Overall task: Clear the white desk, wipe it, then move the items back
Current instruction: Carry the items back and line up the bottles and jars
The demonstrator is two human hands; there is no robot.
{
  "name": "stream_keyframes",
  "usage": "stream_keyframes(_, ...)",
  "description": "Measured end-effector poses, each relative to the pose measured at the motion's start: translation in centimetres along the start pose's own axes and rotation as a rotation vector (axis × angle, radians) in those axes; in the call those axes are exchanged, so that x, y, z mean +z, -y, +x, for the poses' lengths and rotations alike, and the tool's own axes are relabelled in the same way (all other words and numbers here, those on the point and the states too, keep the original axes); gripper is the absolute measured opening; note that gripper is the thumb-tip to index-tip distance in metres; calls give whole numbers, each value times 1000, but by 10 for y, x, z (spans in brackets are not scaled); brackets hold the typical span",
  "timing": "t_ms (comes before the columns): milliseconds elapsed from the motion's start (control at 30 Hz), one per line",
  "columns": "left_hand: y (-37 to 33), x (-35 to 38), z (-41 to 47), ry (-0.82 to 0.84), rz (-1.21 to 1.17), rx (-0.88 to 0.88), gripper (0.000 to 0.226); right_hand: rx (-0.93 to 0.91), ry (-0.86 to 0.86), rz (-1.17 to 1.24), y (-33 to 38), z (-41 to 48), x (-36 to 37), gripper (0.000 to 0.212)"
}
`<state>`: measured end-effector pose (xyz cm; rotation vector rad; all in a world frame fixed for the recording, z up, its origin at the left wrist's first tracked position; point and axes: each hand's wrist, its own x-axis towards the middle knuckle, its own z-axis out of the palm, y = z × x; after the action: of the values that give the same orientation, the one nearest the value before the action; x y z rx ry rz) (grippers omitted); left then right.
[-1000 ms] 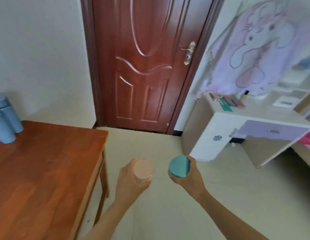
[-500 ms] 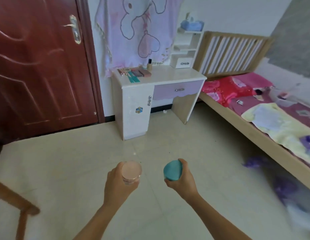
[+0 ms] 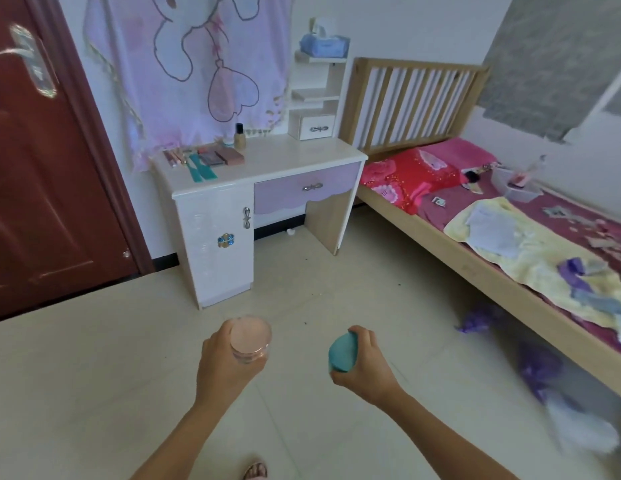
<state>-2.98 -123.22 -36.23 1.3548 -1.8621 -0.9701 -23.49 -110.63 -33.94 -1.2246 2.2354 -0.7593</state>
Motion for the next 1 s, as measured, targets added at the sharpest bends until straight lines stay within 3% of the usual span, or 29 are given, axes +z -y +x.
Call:
stream_keyframes(267, -27, 51, 139, 79, -42, 25, 52, 80, -61, -136, 6, 124, -54, 62)
stream_keyframes(567, -49, 139, 241, 180, 8, 19, 56, 122, -57, -178, -43, 237, -94, 62)
stream_keyframes(1000, -122, 234, 386, -58, -14, -91, 51, -150, 129, -117, -74, 476, -174, 62)
